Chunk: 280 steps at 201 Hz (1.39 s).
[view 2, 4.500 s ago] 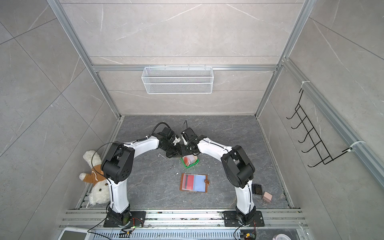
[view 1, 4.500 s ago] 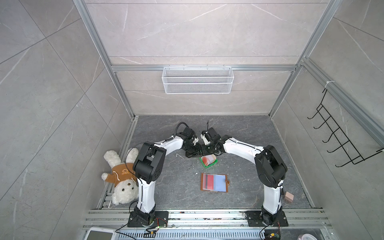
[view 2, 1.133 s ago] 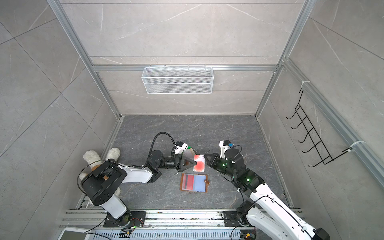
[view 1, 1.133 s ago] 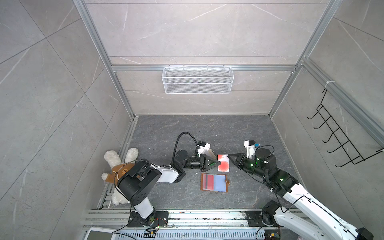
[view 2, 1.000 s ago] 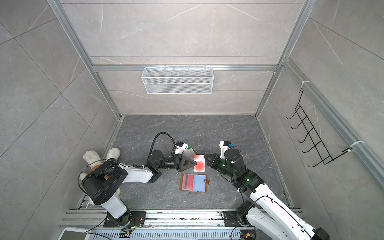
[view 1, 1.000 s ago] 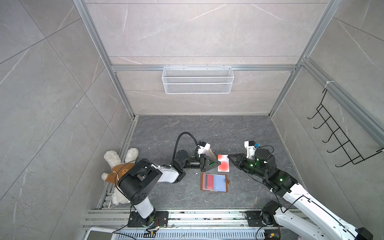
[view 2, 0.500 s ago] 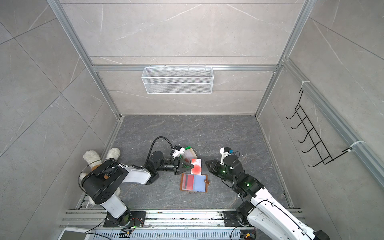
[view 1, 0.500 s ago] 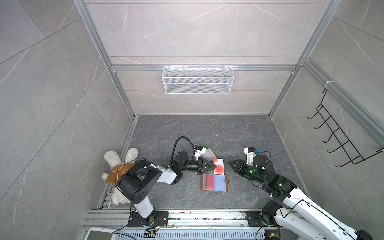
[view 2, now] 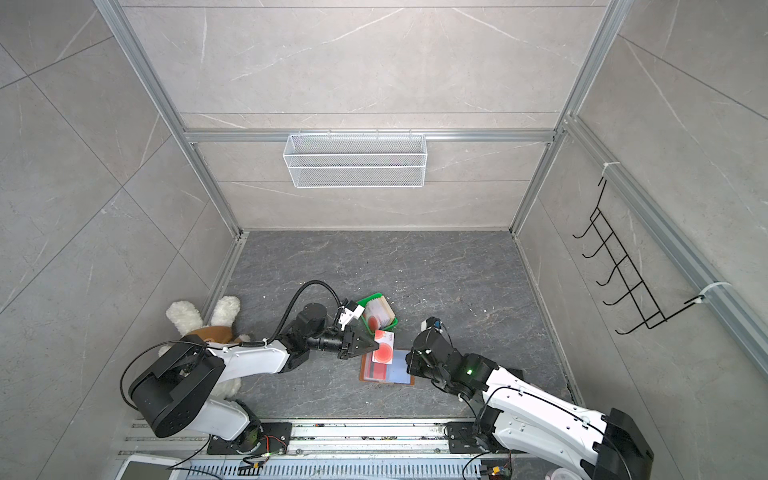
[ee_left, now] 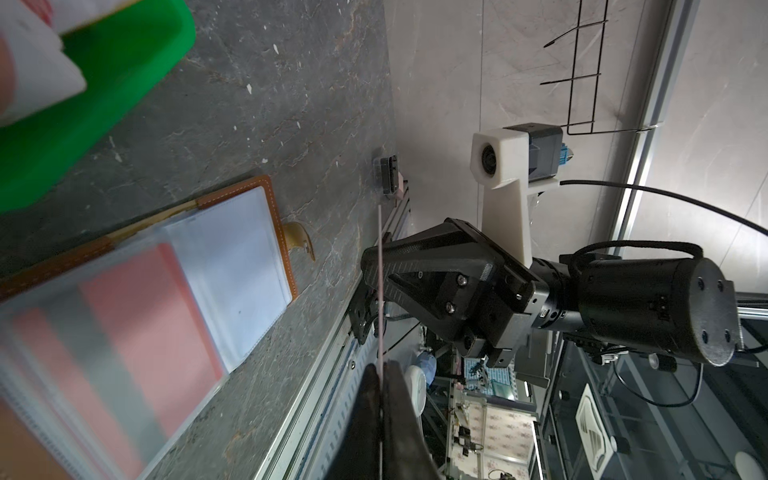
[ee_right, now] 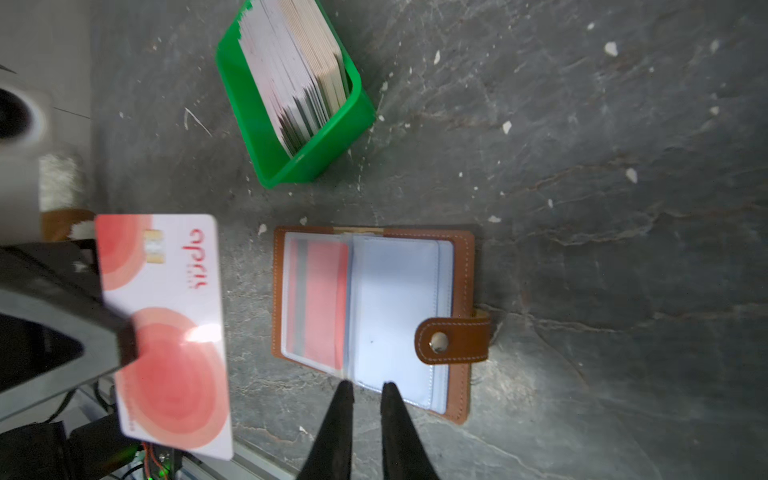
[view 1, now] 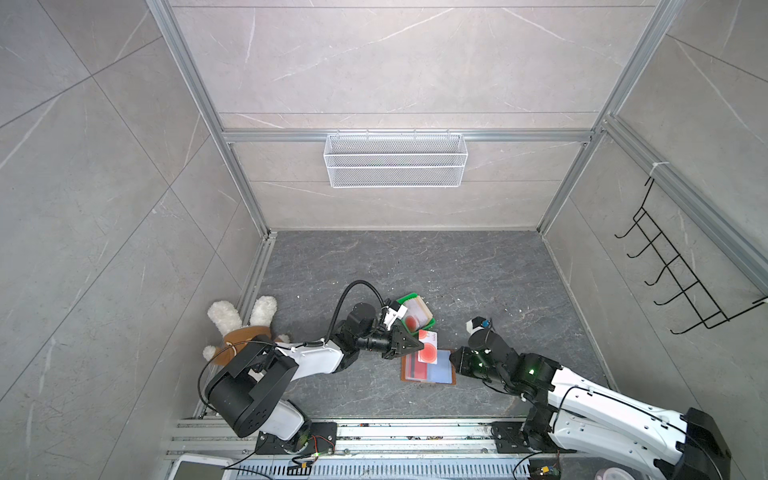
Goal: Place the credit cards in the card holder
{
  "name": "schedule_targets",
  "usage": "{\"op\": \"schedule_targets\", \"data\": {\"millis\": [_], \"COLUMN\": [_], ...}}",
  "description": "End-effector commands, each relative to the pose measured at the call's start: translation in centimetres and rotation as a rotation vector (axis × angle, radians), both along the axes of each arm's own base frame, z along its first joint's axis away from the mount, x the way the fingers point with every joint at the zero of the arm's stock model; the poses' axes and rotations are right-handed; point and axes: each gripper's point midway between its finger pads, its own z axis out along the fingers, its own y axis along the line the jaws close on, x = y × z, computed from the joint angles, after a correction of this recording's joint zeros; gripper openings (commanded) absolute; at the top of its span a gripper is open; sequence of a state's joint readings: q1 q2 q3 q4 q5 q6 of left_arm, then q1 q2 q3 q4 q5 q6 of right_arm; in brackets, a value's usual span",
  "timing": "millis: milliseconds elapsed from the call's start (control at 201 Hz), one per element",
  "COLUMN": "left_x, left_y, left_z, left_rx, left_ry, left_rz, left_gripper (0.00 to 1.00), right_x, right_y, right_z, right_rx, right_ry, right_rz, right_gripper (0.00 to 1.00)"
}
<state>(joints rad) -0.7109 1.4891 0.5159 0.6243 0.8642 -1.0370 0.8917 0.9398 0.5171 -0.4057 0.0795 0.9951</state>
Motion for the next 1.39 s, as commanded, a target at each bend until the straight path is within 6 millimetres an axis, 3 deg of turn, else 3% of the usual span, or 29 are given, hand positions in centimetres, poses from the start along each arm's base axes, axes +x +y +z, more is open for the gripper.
{"op": "schedule_targets", "data": {"millis": [0, 363, 528, 1001, 1389], "left_x": [0.0, 0.4, 0.3, 0.2, 0.7], "left_y": [0.3, 1.0, 1.0, 0.3, 0.5], "left_z": [-0.4, -3.2, -4.4, -4.7, -6.4], "left_rx": [0.022, 0.135, 0.222, 0.24, 0.292], "left_ry": [-0.042, -0.045, -0.077, -0.122, -0.056], "left_rz": [-0.012, 0.025, 0.032, 0.027, 0.075], "left_gripper": [0.02, 0.02, 0.02, 0.0, 0.0], "right_x": [-0.7, -1.6, -1.7, -1.5, -1.3], "right_y": [-1.2, -2.1, -1.5, -1.9, -1.6], "right_z": [-2.7, -5.9, -6.8, -7.9, -8.1], "right_rx": [-0.097, -0.168, -0.151, -0.176, -0.179], "right_ry": [0.052, 0.121, 0.138, 0.143, 0.139], "right_rz": [-0.017, -0.028, -0.022, -0.035, -0.02], "right_gripper": [0.16, 0.13, 0.13, 0.1, 0.08]}}
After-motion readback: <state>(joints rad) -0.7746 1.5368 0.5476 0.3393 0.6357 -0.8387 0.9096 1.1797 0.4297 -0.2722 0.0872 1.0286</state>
